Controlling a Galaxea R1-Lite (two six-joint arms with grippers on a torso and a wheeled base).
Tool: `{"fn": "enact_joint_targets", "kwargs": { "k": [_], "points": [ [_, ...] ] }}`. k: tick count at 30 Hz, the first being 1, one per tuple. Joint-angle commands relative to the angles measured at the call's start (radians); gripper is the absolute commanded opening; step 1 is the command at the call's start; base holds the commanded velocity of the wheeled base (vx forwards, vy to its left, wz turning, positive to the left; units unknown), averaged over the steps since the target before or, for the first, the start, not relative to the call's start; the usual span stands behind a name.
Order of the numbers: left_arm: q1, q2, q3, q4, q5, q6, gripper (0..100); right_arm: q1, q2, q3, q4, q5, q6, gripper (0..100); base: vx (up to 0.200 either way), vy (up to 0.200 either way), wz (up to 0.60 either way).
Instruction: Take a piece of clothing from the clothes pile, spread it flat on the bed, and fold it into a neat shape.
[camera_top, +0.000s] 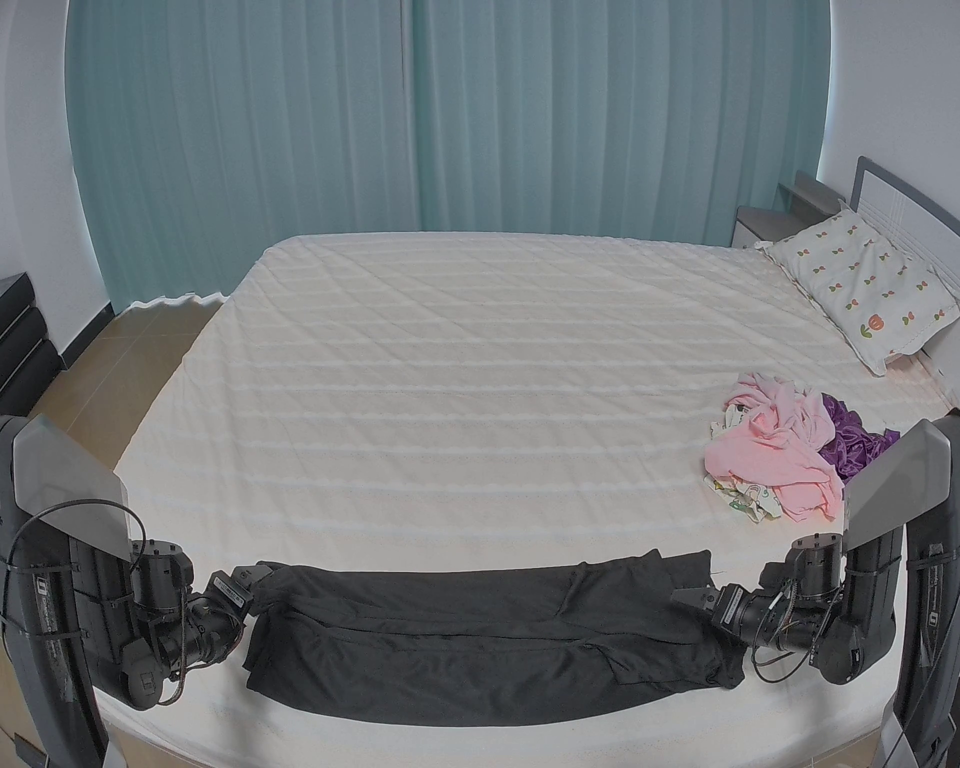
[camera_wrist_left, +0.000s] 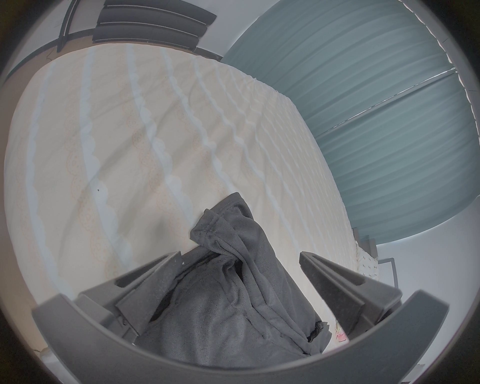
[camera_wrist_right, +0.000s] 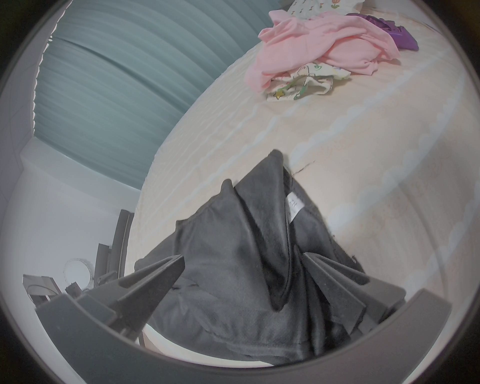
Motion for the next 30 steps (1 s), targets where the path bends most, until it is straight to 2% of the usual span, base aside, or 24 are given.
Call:
{"fn": "enact_joint_targets", "kwargs": {
  "k": [1, 4, 7, 10, 13, 18, 21, 22, 30],
  "points": [
    [-0.003, 0.002, -0.003, -0.018, 0.002, 0.0, 100, -0.024, -0.015, -0.015, -0.011, 0.003, 0.006, 100, 0.0, 0.0, 0.0],
    [-0.008, 0.006, -0.008, -0.018, 0.003, 0.001, 100, -0.026, -0.012, -0.024, -0.011, 0.001, 0.008, 100, 0.0, 0.0, 0.0],
    [-0.012, 0.06, -0.057, -0.018, 0.077, 0.081, 100, -0.036, -0.006, -0.031, -0.011, 0.003, 0.009, 100, 0.0, 0.0, 0.0],
    [-0.043, 0.1, -0.081, -0.018, 0.134, 0.115, 100, -0.038, -0.004, -0.042, -0.011, 0.001, 0.015, 100, 0.0, 0.0, 0.0],
    [-0.063, 0.117, -0.098, -0.018, 0.17, 0.12, 100, -0.043, -0.004, -0.047, -0.011, 0.001, 0.04, 100, 0.0, 0.0, 0.0],
    [-0.071, 0.118, -0.126, -0.018, 0.177, 0.107, 100, -0.044, -0.004, -0.054, -0.011, 0.0, 0.043, 100, 0.0, 0.0, 0.0],
    [-0.083, 0.121, -0.13, -0.018, 0.216, 0.1, 100, -0.044, -0.004, -0.058, -0.011, -0.002, 0.045, 100, 0.0, 0.0, 0.0],
    [-0.084, 0.124, -0.132, -0.018, 0.224, 0.1, 0, -0.044, -0.004, -0.058, -0.011, -0.002, 0.045, 100, 0.0, 0.0, 0.0],
    [-0.086, 0.14, -0.118, -0.018, 0.284, 0.097, 0, -0.046, -0.012, -0.047, -0.011, -0.003, 0.045, 100, 0.0, 0.0, 0.0]
  ]
}}
